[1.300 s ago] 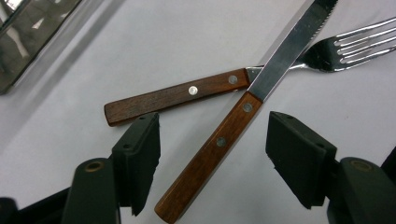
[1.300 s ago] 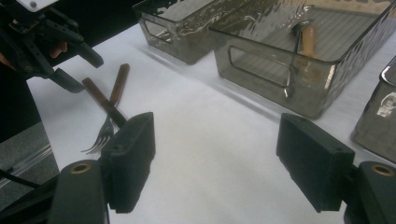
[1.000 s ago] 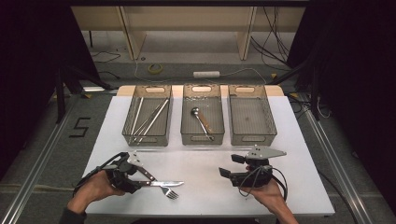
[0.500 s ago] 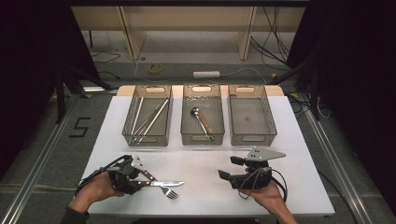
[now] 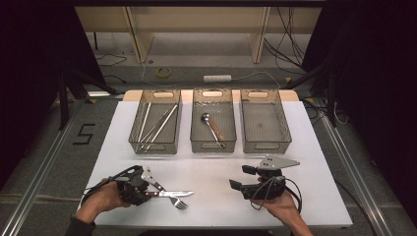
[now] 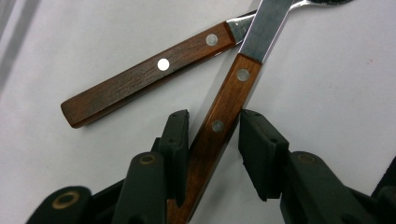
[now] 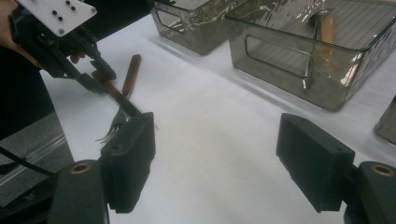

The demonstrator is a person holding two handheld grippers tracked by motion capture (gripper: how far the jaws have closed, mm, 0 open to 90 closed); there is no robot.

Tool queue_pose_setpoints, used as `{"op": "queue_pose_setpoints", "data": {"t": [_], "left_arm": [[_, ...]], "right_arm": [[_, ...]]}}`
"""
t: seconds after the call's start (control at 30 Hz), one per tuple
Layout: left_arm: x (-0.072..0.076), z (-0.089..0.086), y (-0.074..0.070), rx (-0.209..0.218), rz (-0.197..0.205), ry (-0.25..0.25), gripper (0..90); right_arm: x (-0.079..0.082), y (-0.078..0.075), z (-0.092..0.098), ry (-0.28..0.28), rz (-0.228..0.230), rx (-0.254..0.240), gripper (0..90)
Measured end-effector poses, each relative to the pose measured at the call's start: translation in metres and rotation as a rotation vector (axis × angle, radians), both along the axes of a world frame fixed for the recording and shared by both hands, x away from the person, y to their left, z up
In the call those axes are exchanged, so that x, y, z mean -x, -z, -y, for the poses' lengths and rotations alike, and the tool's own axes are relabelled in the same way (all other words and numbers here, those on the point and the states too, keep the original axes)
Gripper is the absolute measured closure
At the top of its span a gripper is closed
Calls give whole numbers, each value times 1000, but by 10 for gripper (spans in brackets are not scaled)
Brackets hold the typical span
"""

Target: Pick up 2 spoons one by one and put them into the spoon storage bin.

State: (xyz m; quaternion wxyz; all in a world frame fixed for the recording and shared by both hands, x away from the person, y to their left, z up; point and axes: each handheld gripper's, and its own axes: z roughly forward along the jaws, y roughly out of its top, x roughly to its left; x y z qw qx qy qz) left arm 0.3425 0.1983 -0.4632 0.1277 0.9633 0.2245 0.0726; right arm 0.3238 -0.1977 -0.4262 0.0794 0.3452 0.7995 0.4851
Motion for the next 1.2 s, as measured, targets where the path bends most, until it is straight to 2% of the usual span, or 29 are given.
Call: {"op": "queue_pose_setpoints", "data": {"t": [0.4,0.43,0.5,0.63,0.9,0.93,1.07,1.2], "left_arm": [[2,2,1,0,-4,82,723],[2,2,0,-10,-6,101,736],[2,1,0,-5,-5,103,745],[3,1,0,8,-3,99,751],[4,1,-6,34,-28,83,755],[4,1,-8,54,-33,63,755],[6,6,-17,93,-49,49,755],[8,14,-24,139,-69,31,755]], "right_arm": [[0,1,-1,-7,-5,9,294],[0,1,-1,-6,-6,10,295],[0,1,-1,-8,-7,12,295],[0,1,-2,-12,-7,15,296],[1,-1,-3,-16,1,10,298],[2,-1,-3,-18,2,10,298],[3,-2,-6,-26,14,3,298],[8,-5,-12,-49,45,9,297]]}}
